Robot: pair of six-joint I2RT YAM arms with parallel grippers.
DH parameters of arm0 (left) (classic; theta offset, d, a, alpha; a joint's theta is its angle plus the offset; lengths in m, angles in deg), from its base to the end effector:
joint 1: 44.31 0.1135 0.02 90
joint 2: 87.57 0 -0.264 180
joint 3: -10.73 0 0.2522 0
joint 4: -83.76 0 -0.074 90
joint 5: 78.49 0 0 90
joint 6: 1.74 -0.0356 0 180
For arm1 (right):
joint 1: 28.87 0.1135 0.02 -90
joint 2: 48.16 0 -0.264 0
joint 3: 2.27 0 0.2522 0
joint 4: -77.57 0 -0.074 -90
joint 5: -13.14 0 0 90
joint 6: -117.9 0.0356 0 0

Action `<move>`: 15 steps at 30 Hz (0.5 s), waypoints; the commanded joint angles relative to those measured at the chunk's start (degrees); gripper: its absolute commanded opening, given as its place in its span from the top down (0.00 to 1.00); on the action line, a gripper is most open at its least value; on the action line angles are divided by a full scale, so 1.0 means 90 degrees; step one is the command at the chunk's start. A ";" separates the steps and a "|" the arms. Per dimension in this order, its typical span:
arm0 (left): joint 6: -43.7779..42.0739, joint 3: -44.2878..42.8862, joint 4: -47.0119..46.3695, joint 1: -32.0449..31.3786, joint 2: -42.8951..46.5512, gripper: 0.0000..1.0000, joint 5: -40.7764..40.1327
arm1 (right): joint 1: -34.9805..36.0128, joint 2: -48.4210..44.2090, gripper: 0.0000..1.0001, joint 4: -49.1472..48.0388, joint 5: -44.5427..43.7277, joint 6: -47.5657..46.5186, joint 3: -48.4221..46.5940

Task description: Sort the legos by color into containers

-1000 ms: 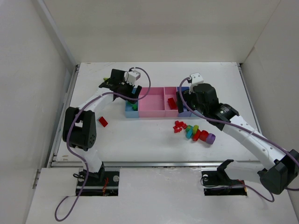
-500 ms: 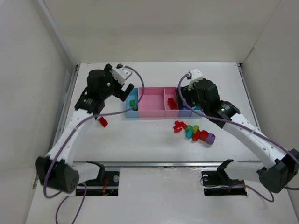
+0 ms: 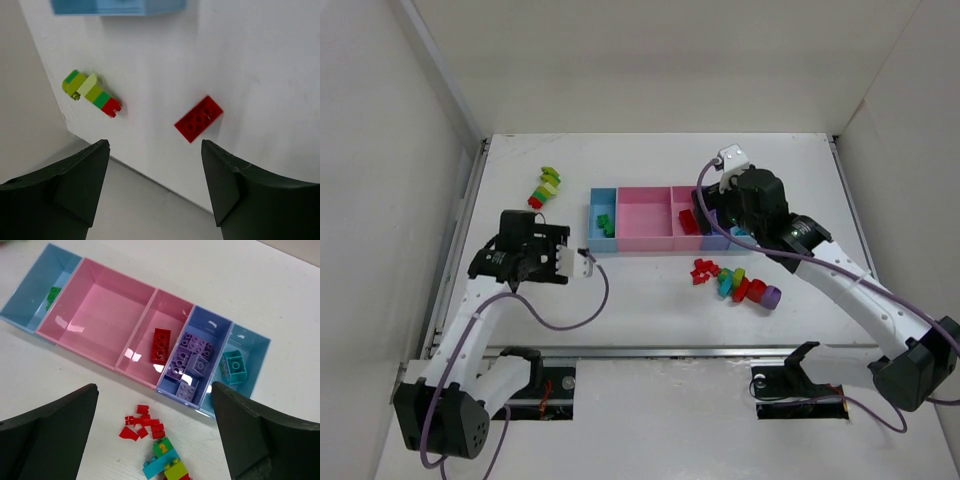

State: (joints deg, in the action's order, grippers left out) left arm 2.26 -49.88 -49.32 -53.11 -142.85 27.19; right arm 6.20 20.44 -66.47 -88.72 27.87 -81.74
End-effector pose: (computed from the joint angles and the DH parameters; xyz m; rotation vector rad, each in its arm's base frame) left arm 0.1979 -0.0404 0.2820 1.7824 1.4464 0.3960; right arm 0.2251 0.1491 0.3607 -0.4769 1.9459 0.1847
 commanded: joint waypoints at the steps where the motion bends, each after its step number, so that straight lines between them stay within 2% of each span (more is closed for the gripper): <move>1: -0.3524 0.0040 0.1545 0.0011 -0.0213 0.29 -0.0567 | 0.0049 0.0181 0.00 -0.0357 0.0642 -0.0104 -0.0257; 5: -0.3863 -0.0107 0.1384 0.0011 -0.0800 0.28 -0.0746 | 0.0049 0.0249 0.00 -0.0357 0.0722 -0.0162 -0.0335; 10: -0.4204 0.0546 0.0798 -0.0155 -0.0800 0.28 -0.1225 | 0.0049 0.0093 0.00 -0.0483 0.0722 -0.0162 0.0015; 15: -0.3952 0.1045 0.0183 -0.0224 -0.0947 0.28 -0.1283 | 0.0049 0.0015 0.00 -0.0552 0.0722 -0.0162 0.0133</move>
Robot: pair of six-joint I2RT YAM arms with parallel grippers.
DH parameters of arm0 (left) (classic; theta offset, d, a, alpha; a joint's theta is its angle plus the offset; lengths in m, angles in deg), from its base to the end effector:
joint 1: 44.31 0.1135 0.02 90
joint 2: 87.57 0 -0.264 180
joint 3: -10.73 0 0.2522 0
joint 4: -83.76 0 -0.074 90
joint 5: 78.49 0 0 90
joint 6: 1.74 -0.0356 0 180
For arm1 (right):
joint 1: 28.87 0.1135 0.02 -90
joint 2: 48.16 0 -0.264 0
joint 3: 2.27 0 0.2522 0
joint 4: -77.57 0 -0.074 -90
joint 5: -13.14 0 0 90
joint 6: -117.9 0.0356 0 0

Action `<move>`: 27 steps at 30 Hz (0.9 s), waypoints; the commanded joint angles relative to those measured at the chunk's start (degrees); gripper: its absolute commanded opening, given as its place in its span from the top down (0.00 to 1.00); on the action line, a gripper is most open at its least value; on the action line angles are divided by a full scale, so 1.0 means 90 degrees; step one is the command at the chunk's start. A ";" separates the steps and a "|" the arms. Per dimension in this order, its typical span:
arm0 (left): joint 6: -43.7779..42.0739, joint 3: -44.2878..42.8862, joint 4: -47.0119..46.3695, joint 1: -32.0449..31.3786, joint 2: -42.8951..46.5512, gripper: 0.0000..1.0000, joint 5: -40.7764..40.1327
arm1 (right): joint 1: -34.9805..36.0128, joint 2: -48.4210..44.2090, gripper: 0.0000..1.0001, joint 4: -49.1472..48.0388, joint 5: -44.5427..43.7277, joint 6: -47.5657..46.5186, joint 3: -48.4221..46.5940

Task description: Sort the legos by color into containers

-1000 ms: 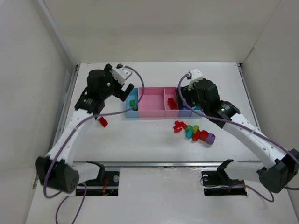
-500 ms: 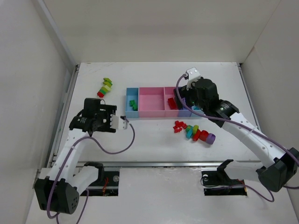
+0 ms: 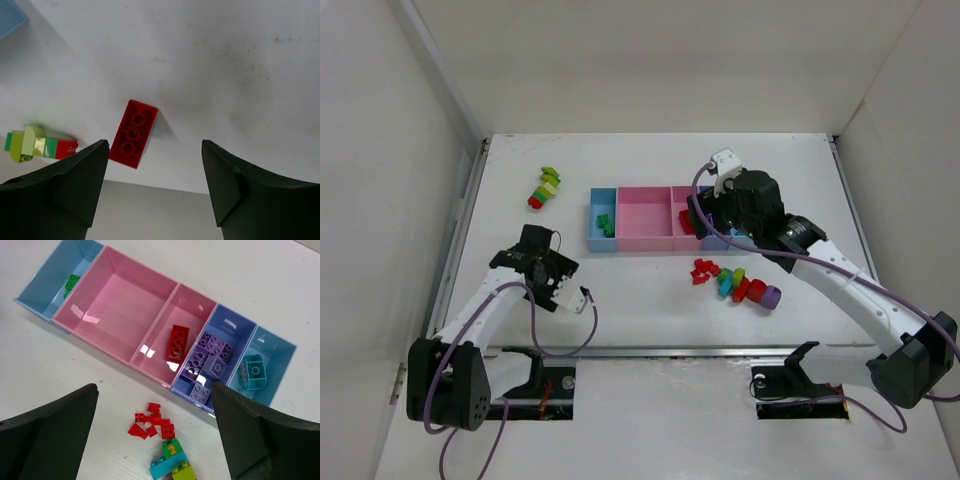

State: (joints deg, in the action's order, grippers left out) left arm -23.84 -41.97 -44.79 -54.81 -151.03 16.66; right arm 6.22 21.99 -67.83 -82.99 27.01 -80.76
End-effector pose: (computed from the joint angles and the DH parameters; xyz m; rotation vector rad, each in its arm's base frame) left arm 0.1969 -0.0397 0.2058 2.4112 1.2854 0.4461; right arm 0.2297 0.1567 0.3500 -0.5642 1.9570 0.2679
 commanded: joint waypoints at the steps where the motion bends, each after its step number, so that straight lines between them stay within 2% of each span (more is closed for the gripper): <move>1: -0.0964 0.0244 -0.0456 -0.0034 -0.0145 0.28 -0.0113 | 0.0046 -0.0158 0.00 -0.0402 0.0086 -0.0068 0.0024; 8: -0.0369 0.0176 -0.1453 -0.0034 -0.0917 0.29 -0.0356 | 0.0046 -0.0099 0.00 -0.0460 0.0144 -0.0126 -0.0092; 11: -0.0367 0.0176 -0.1532 -0.0034 -0.1190 0.37 -0.0629 | 0.0046 -0.0099 0.00 -0.0460 0.0202 -0.0126 -0.0093; 17: -0.0367 0.0040 -0.0977 -0.0034 -0.1279 0.66 -0.0757 | 0.0046 -0.0099 0.00 -0.0402 0.0145 -0.0126 -0.0093; 18: -0.0367 0.0039 -0.0907 -0.0034 -0.1221 0.82 -0.0670 | 0.0046 -0.0099 0.00 -0.0344 0.0144 -0.0126 -0.0093; 20: -0.0290 -0.0019 -0.0849 -0.0034 -0.1143 0.97 -0.0563 | 0.0046 -0.0099 0.00 -0.0343 0.0144 -0.0126 -0.0093; 21: -0.0289 -0.0097 -0.0790 -0.0034 -0.1045 1.00 -0.0427 | 0.0046 -0.0099 0.00 -0.0343 0.0144 -0.0126 -0.0093; 27: 0.0481 -0.0633 -0.0234 -0.0034 -0.0830 1.00 0.0237 | 0.0046 -0.0099 0.00 -0.0343 0.0144 -0.0126 -0.0230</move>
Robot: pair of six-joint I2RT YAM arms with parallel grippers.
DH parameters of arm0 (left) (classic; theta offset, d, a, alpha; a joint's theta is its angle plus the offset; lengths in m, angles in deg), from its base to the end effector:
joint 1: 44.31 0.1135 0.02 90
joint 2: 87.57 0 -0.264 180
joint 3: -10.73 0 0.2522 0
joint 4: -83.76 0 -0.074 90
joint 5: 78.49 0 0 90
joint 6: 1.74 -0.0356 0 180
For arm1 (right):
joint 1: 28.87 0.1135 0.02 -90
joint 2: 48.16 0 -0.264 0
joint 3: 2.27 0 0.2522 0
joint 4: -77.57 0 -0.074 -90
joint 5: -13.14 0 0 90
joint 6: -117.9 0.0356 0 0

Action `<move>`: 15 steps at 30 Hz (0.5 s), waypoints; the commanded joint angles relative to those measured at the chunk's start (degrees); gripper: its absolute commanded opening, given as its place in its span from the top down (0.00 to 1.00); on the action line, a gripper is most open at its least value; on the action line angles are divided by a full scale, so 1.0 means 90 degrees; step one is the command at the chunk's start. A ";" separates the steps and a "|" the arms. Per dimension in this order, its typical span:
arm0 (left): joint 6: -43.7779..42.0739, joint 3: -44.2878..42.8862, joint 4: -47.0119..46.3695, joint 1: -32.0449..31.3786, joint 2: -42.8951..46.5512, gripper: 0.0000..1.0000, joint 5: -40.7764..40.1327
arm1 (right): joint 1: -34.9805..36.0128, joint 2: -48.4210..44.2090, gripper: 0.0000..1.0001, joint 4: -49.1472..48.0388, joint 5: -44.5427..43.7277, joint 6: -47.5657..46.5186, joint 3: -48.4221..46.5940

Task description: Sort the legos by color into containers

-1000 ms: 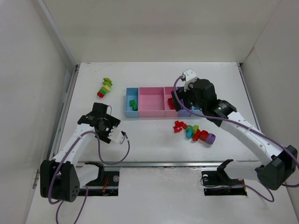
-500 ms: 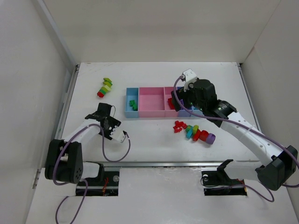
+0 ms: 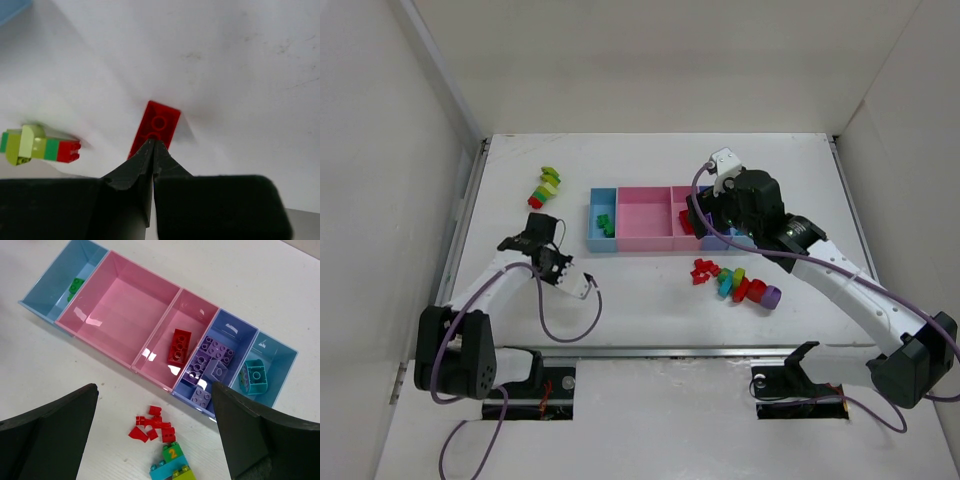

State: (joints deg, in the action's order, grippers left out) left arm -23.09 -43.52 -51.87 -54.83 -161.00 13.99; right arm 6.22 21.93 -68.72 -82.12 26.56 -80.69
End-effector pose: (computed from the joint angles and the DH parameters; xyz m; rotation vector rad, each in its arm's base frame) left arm 0.2275 -0.0438 0.1856 2.4346 1.3370 0.4647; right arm 0.2298 0.1574 0.3513 -0.5763 1.9393 0.2824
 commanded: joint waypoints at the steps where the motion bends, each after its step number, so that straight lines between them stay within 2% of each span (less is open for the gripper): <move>1: 0.0496 -0.0539 0.0622 -0.0032 0.0278 1.00 0.0603 | 0.0046 -0.0092 0.00 -0.0243 0.0047 -0.0133 -0.0295; 4: 0.0274 -0.0366 0.0622 -0.0090 0.0278 1.00 0.0283 | 0.0046 -0.0033 0.00 -0.0243 0.0047 -0.0134 -0.0296; 5: 0.0195 -0.0277 0.0622 -0.0158 0.0278 0.93 0.0155 | 0.0046 -0.0033 0.00 -0.0243 0.0047 -0.0192 -0.0296; 6: 0.0020 -0.0190 0.0535 -0.0159 0.0278 0.80 0.0009 | 0.0046 0.0025 0.00 -0.0243 0.0105 -0.0192 -0.0354; 7: -0.0088 -0.0102 0.0534 -0.0159 0.0191 0.62 -0.0147 | 0.0046 0.0025 0.00 -0.0243 0.0106 -0.0192 -0.0412; 10: -0.0244 0.0026 0.0213 -0.0217 0.0025 0.48 -0.0568 | 0.0046 0.0025 0.00 -0.0175 0.0106 -0.0251 -0.0413; 11: -0.0245 0.0026 0.0212 -0.0217 -0.0121 0.34 -0.0636 | 0.0046 0.0025 0.00 -0.0117 0.0106 -0.0251 -0.0413; 12: -0.0245 -0.0090 0.0212 -0.0217 -0.0210 0.05 -0.0763 | 0.0046 0.0025 0.00 -0.0116 0.0106 -0.0251 -0.0413; 13: -0.0245 -0.0091 0.0299 -0.0217 -0.0297 0.00 -0.0841 | 0.0046 -0.0052 0.00 -0.0116 0.0106 -0.0251 -0.0413; 15: -0.0099 -0.0256 0.0359 -0.0295 -0.0435 0.00 -0.0988 | 0.0046 -0.0121 0.00 -0.0116 0.0106 -0.0251 -0.0277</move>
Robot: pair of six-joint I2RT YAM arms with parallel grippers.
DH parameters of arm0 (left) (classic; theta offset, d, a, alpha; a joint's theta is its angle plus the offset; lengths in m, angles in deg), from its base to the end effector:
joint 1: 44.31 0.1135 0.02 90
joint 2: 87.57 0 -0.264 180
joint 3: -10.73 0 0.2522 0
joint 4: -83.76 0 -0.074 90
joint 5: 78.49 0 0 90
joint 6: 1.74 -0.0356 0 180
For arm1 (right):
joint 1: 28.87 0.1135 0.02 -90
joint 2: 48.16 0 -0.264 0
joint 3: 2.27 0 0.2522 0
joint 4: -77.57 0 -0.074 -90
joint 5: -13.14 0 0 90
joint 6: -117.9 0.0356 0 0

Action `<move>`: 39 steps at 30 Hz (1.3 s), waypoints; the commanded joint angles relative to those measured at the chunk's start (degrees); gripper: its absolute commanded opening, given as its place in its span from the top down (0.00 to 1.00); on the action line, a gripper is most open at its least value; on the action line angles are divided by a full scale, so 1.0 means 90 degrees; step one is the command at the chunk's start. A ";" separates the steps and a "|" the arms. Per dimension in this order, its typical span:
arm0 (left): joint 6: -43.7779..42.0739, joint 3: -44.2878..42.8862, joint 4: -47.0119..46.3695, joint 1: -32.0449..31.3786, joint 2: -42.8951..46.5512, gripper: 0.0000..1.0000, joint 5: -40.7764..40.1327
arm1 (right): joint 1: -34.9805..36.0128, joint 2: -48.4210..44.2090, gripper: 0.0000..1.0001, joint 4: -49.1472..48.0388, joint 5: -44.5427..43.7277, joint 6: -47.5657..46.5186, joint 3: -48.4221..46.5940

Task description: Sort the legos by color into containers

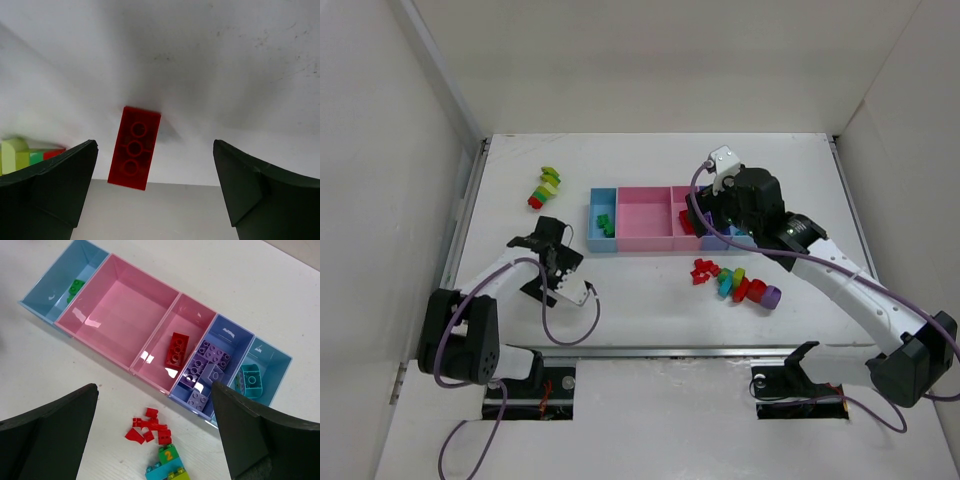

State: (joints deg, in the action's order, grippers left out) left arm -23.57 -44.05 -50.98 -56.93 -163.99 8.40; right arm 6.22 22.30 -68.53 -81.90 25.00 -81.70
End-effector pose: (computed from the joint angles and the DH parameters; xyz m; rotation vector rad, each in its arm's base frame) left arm 0.2302 -0.0495 0.1764 2.5401 1.3559 0.4988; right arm 0.2310 0.1584 0.3555 -0.6020 1.9224 0.2710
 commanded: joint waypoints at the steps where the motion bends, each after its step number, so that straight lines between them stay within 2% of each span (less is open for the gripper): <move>1: -0.0045 -0.0199 0.0259 -0.0120 -0.0189 0.00 -0.0367 | 0.0046 -0.0230 0.00 -0.0138 0.0081 -0.0079 -0.0164; 6: -0.0045 0.0055 -0.0724 -0.0238 -0.0404 0.00 -0.0630 | 0.0046 -0.0299 0.00 -0.0138 0.0081 -0.0020 -0.0106; 8: -0.0122 0.0191 -0.0922 -0.0238 -0.0522 0.05 -0.0845 | 0.0046 -0.0299 0.00 -0.0138 0.0081 -0.0020 -0.0106; 12: -0.0065 0.0251 -0.1177 -0.0238 -0.0727 0.30 -0.1187 | 0.0046 -0.0358 0.00 -0.0071 0.0081 -0.0020 -0.0106; 13: -0.0065 0.0193 -0.1119 -0.0238 -0.0814 0.40 -0.1187 | 0.0046 -0.0358 0.00 -0.0070 0.0081 -0.0020 -0.0106; 15: 0.0033 0.0094 -0.0924 -0.0238 -0.0874 0.54 -0.1187 | 0.0046 -0.0416 0.00 -0.0070 0.0023 -0.0020 -0.0106; 16: 0.0110 0.0007 -0.0826 -0.0296 -0.0874 0.64 -0.1187 | 0.0046 -0.0416 0.00 -0.0070 0.0023 -0.0020 -0.0048; 17: 0.0179 0.0006 -0.0661 -0.0297 -0.0874 0.87 -0.1187 | 0.0046 -0.0416 0.00 -0.0070 0.0023 -0.0020 -0.0047; 18: 0.0238 -0.0052 -0.0659 -0.0297 -0.0787 0.99 -0.1071 | 0.0046 -0.0416 0.00 -0.0070 0.0023 -0.0020 -0.0047; 20: 0.0481 -0.0198 -0.0310 -0.0365 -0.0602 1.00 -0.0924 | 0.0046 -0.0416 0.00 -0.0070 0.0023 -0.0020 -0.0047; 26: 0.1799 -0.1750 0.0834 -0.0307 -0.0630 1.00 0.0384 | 0.0046 -0.0416 0.00 -0.0070 0.0023 0.0039 -0.0047; 31: 0.1859 -0.2200 0.1323 -0.0365 -0.0513 1.00 0.0746 | 0.0046 -0.0338 0.00 -0.0129 0.0081 0.0039 -0.0174; 34: 0.2229 -0.2697 0.1673 -0.0219 -0.0512 1.00 0.0921 | 0.0046 -0.0338 0.00 0.0018 0.0140 0.0039 -0.0272; 35: 0.2375 -0.3250 0.1791 -0.0074 -0.0512 1.00 0.1357 | 0.0046 -0.0338 0.00 0.0018 0.0140 0.0039 -0.0272; 37: 0.3310 -0.4042 0.2027 0.0044 -0.0669 1.00 0.2158 | 0.0046 -0.0426 0.00 -0.0128 0.0198 0.0039 -0.0272; 38: 0.3817 -0.4945 0.2114 0.0045 -0.0901 1.00 0.3255 | 0.0046 -0.0581 0.00 -0.0206 0.0198 0.0039 -0.0175; 39: 0.4441 -0.5390 0.2114 0.0142 -0.1029 1.00 0.3865 | 0.0046 -0.0582 0.00 -0.0303 0.0305 0.0039 -0.0174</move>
State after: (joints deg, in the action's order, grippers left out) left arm 2.15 -79.06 -34.02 -57.13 -172.49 23.91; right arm 6.20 19.85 -67.91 -80.96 24.94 -81.68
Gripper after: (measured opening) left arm 0.330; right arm 0.998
